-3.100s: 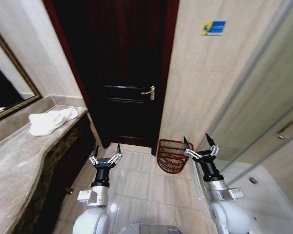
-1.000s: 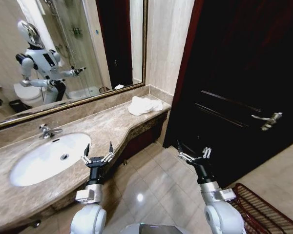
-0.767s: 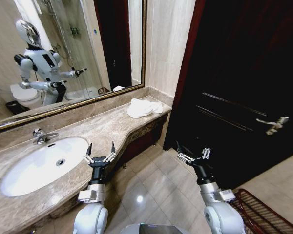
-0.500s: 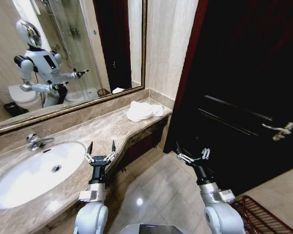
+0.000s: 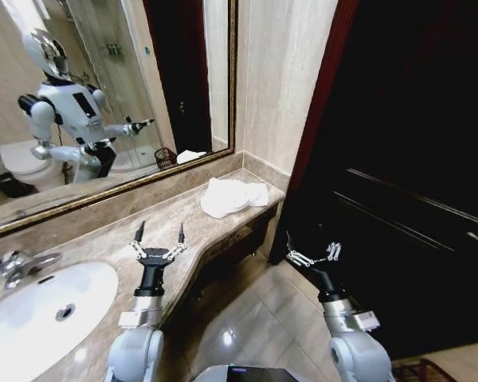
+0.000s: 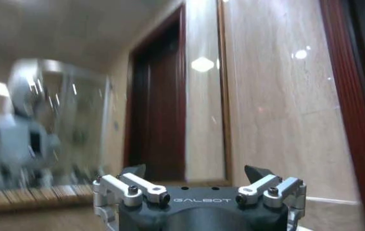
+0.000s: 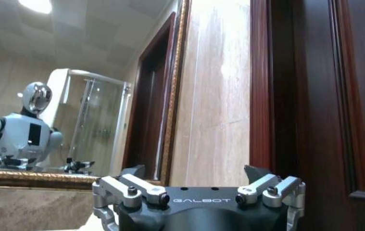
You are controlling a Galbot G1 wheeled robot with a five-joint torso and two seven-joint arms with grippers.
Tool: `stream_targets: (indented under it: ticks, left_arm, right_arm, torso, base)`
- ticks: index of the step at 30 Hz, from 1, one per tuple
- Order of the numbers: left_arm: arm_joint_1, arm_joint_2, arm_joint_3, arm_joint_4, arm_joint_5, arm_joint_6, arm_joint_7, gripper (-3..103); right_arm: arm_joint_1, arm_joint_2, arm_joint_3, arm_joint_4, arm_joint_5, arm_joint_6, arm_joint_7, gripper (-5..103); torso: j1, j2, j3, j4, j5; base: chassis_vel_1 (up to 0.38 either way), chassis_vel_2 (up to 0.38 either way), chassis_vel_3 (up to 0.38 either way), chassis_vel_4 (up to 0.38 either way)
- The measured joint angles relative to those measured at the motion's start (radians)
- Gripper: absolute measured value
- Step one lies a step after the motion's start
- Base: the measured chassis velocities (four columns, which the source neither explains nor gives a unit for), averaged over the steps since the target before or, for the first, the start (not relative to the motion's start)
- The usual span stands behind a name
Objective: Discard the used towel into the hamper.
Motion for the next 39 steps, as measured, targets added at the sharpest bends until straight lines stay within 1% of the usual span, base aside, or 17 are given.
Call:
stream_targets:
  ticks: [1, 2, 5, 6, 8, 9, 15, 18, 19, 22, 23, 25, 30, 33, 35, 36, 39]
  left_arm:
    - [-0.012, 0.0, 0.021, 0.006, -0.02, 0.051, -0.011, 100]
    - [-0.012, 0.0, 0.021, 0.006, -0.02, 0.051, -0.011, 100]
    - [-0.042, 0.0, 0.057, 0.023, -0.044, 0.138, -0.021, 100]
    - [-0.042, 0.0, 0.057, 0.023, -0.044, 0.138, -0.021, 100]
    - [-0.099, 0.0, 0.076, 0.071, -0.047, 0.18, -0.023, 100]
    - [-0.099, 0.0, 0.076, 0.071, -0.047, 0.18, -0.023, 100]
    - [-0.245, 0.0, 0.116, 0.196, -0.049, 0.216, -0.035, 100]
    - [-0.335, 0.002, 0.14, 0.264, -0.076, 0.247, -0.056, 100]
    - [-0.335, 0.002, 0.14, 0.264, -0.076, 0.247, -0.056, 100]
    - [-0.418, 0.034, 0.176, 0.328, -0.117, 0.3, -0.094, 100]
    - [-0.418, 0.034, 0.176, 0.328, -0.117, 0.3, -0.094, 100]
    - [-0.481, 0.046, 0.212, 0.38, -0.136, 0.355, -0.131, 100]
    - [-0.567, 0.042, 0.244, 0.466, -0.133, 0.377, -0.148, 100]
    - [-0.684, 0.053, 0.278, 0.58, -0.122, 0.383, -0.167, 100]
    - [-0.702, 0.056, 0.285, 0.599, -0.122, 0.384, -0.172, 100]
    - [-0.757, 0.066, 0.304, 0.658, -0.122, 0.388, -0.192, 100]
    - [-0.821, 0.076, 0.331, 0.729, -0.124, 0.393, -0.212, 100]
  right_arm:
    - [-0.005, -0.012, 0.003, 0.002, 0.0, -0.002, 0.0, 100]
    - [-0.005, -0.012, 0.003, 0.002, 0.0, -0.002, 0.0, 100]
    - [-0.005, -0.04, 0.01, -0.013, 0.002, -0.007, -0.002, 100]
    - [-0.005, -0.04, 0.01, -0.013, 0.002, -0.007, -0.002, 100]
    - [-0.013, -0.051, 0.019, -0.024, 0.005, -0.008, -0.003, 100]
    - [-0.013, -0.051, 0.019, -0.024, 0.005, -0.008, -0.003, 100]
    - [-0.027, -0.065, 0.038, -0.043, 0.006, -0.012, -0.005, 100]
    - [-0.033, -0.067, 0.049, -0.061, 0.007, -0.01, -0.006, 100]
    - [-0.033, -0.067, 0.049, -0.061, 0.007, -0.01, -0.006, 100]
    - [-0.03, -0.06, 0.057, -0.084, 0.007, -0.009, -0.006, 100]
    - [-0.03, -0.06, 0.057, -0.084, 0.007, -0.009, -0.006, 100]
    - [-0.021, -0.045, 0.057, -0.104, 0.003, -0.009, -0.005, 100]
    - [-0.01, -0.031, 0.055, -0.132, -0.009, -0.007, -0.003, 100]
    - [-0.005, -0.023, 0.065, -0.154, -0.011, -0.001, -0.002, 100]
    - [-0.003, -0.023, 0.067, -0.157, -0.011, -0.001, -0.001, 100]
    - [0.001, -0.023, 0.074, -0.163, -0.01, -0.001, 0.002, 100]
    - [0.005, -0.023, 0.081, -0.171, -0.008, -0.001, 0.006, 100]
  torso:
    - [-0.001, 0.0, 0.0, -0.0004, -0.0002]
    - [-0.001, 0.0, 0.0, -0.0004, -0.0002]
    - [-0.002, 0.001, 0.0, 0.0005, 0.0001]
    - [-0.002, 0.001, 0.0, 0.0005, 0.0001]
    - [-0.002, 0.001, -0.001, 0.0004, 0.0001]
    - [-0.002, 0.001, -0.001, 0.0004, 0.0001]
    - [-0.001, 0.0, 0.0, 0.0001, 0.0]
    - [0.0, 0.0, 0.0, 0.0002, 0.0]
    - [0.0, 0.0, 0.0, 0.0002, 0.0]
    - [-0.001, 0.0, 0.0, 0.0, 0.0001]
    - [-0.001, 0.0, 0.0, 0.0, 0.0001]
    - [-0.001, 0.0, 0.0, 0.0004, 0.0]
    - [-0.001, 0.0, 0.0, 0.0002, -0.0001]
    - [0.0, 0.0, 0.0, 0.0, 0.0]
    - [0.0, 0.0, 0.0, 0.0001, -0.0001]
    - [0.0, 0.0, 0.0, 0.0003, -0.0001]
    - [-0.001, 0.0, 0.0, 0.0002, -0.0001]
  base:
    - [0.008, -0.008, -0.07, -0.014]
    - [0.008, -0.008, -0.07, -0.014]
    - [0.049, -0.017, -0.032, 0.008]
    - [0.076, -0.024, -0.01, 0.019]
    - [0.038, -0.015, -0.011, 0.029]
    - [0.0, 0.0, 0.0, 0.0]
    - [0.0, 0.0, 0.0, 0.0]
    - [0.0, 0.0, 0.0, 0.0]
    - [0.0, 0.0, 0.0, 0.0]
    - [0.0, 0.0, 0.0, 0.0]
    - [0.0, 0.0, 0.0, 0.0]
    - [0.0, 0.0, 0.0, 0.0]
    - [0.0, 0.0, 0.0, 0.0]
    - [0.0, 0.0, 0.0, 0.0]
    - [0.0, 0.0, 0.0, 0.0]
    - [0.0, 0.0, 0.0, 0.0]
    - [0.0, 0.0, 0.0, 0.0]
